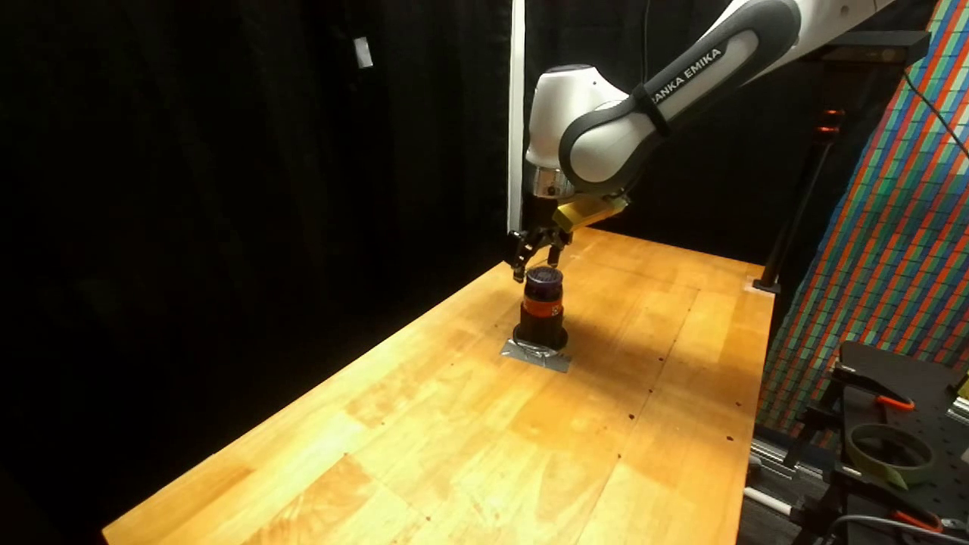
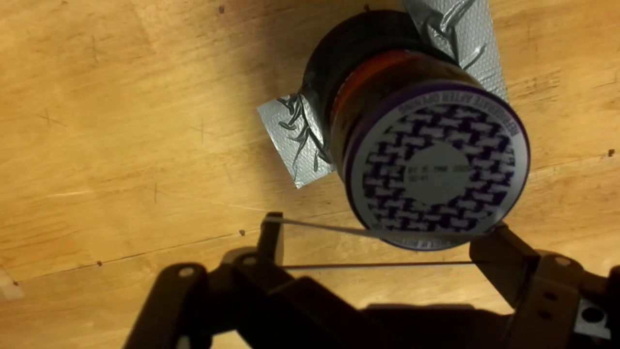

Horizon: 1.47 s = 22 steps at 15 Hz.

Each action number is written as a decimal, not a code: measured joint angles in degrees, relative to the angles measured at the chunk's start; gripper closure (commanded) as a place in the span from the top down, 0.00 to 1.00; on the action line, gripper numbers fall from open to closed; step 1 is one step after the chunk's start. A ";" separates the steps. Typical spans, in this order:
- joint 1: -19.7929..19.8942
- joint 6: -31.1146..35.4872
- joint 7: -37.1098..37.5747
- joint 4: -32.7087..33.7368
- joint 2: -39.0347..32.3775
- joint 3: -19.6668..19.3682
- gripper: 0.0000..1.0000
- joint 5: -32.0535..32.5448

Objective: Put the rubber band on the brown cup

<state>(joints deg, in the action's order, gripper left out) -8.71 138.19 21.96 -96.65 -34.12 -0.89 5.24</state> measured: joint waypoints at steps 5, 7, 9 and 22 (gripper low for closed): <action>0.00 -2.81 0.00 0.45 -0.50 0.18 1.00 -2.16; 0.00 -4.17 0.00 0.46 -0.14 0.32 1.00 -2.95; 0.00 -5.48 0.00 0.34 0.48 0.46 1.00 -3.54; 1.73 -16.39 -3.61 -2.51 3.57 2.84 1.00 -11.26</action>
<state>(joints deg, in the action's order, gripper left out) -6.98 121.80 18.35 -99.16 -30.54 1.94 -6.02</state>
